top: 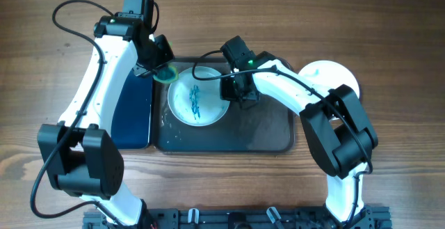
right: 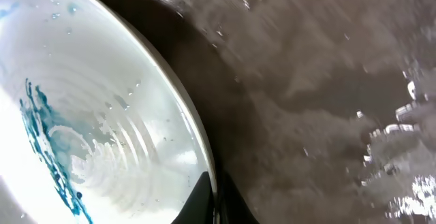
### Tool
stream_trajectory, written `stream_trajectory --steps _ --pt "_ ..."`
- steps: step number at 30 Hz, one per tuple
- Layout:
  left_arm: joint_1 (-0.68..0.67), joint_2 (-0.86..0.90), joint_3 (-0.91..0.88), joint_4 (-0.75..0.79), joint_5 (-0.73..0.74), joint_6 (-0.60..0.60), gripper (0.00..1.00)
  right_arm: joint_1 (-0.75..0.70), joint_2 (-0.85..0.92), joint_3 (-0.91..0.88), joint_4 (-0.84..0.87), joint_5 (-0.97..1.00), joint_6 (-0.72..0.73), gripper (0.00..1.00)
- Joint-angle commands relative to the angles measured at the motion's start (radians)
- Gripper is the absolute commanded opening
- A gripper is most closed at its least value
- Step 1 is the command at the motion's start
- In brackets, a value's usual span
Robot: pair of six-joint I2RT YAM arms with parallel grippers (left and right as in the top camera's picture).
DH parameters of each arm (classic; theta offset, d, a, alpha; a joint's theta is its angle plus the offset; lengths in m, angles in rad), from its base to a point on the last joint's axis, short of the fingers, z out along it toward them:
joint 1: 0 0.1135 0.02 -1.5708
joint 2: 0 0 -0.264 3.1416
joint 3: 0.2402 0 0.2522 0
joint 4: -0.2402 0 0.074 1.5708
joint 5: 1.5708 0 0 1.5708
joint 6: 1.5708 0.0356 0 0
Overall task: Clean dirty plates on tray and stack at the side
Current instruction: 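Scrub the top plate with the sponge in the left gripper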
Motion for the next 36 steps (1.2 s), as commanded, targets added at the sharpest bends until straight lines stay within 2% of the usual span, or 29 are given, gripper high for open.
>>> stream_trajectory --steps 1,7,17,26,27,30,32,36 --pt "-0.025 0.01 -0.035 0.009 0.055 -0.03 0.04 -0.003 0.026 -0.01 -0.028 0.048 0.092 0.04" --pt "-0.076 0.01 -0.182 0.126 0.055 -0.025 0.04 -0.003 0.026 -0.01 -0.021 -0.048 -0.032 0.04" --pt "-0.091 0.01 -0.413 0.341 0.058 0.051 0.04 -0.003 0.026 -0.011 -0.017 -0.177 -0.164 0.04" --pt "-0.104 0.016 -0.531 0.367 0.056 0.066 0.04 -0.021 0.027 -0.011 -0.018 -0.187 -0.138 0.04" --pt "-0.113 0.018 -0.54 0.37 0.078 0.067 0.04 -0.024 0.028 -0.011 -0.016 -0.187 -0.138 0.04" --pt "-0.16 0.021 -0.541 0.405 0.311 0.238 0.04 -0.029 0.041 -0.011 -0.008 -0.195 -0.13 0.04" --pt "-0.197 0.021 -0.541 0.422 0.368 0.305 0.04 -0.03 0.054 -0.011 -0.001 -0.199 -0.114 0.04" --pt "-0.246 0.021 -0.537 0.434 0.258 0.279 0.04 -0.04 0.062 -0.011 -0.003 -0.21 -0.115 0.05"
